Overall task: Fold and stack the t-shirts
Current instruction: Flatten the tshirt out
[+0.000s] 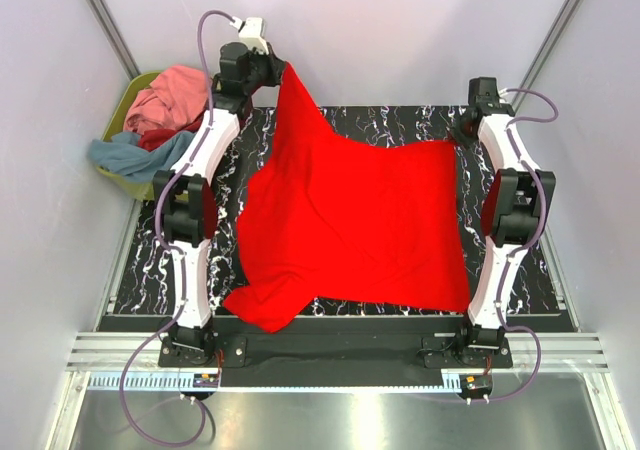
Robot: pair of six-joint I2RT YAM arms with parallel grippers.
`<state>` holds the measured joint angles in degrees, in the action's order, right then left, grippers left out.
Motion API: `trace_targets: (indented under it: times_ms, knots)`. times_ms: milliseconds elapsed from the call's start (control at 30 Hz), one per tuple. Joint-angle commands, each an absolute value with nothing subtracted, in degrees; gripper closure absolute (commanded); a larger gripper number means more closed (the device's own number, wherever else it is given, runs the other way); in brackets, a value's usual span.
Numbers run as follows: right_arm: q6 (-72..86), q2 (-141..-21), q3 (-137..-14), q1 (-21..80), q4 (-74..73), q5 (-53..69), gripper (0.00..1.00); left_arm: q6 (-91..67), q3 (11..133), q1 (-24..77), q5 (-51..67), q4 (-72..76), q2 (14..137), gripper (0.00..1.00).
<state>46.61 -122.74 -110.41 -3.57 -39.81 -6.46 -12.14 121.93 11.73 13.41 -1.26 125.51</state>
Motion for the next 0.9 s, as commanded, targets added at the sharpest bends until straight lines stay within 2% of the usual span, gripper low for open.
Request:
trace_targets:
  times_ms: [0, 267, 533, 867]
  knots:
    - [48.51, -125.23, -114.25, -5.18, -36.04, -7.03, 1.00, -15.55, 125.33, 10.55, 12.04, 11.59, 128.13, 1.00]
    - [48.16, -132.26, -117.24, -6.24, -30.68, -7.56, 1.00, -17.23, 128.48, 10.37, 5.90, 17.40, 135.33, 1.00]
    - [49.57, -139.39, -124.62, -6.94, -29.71, -12.65, 1.00, -19.94, 131.31, 10.37, -1.48, 24.87, 142.38, 1.00]
    - [48.17, -148.26, -134.20, -7.47, -29.53, -13.98, 1.00, -21.36, 135.00, 10.28, -5.18, 29.00, 148.79, 1.00]
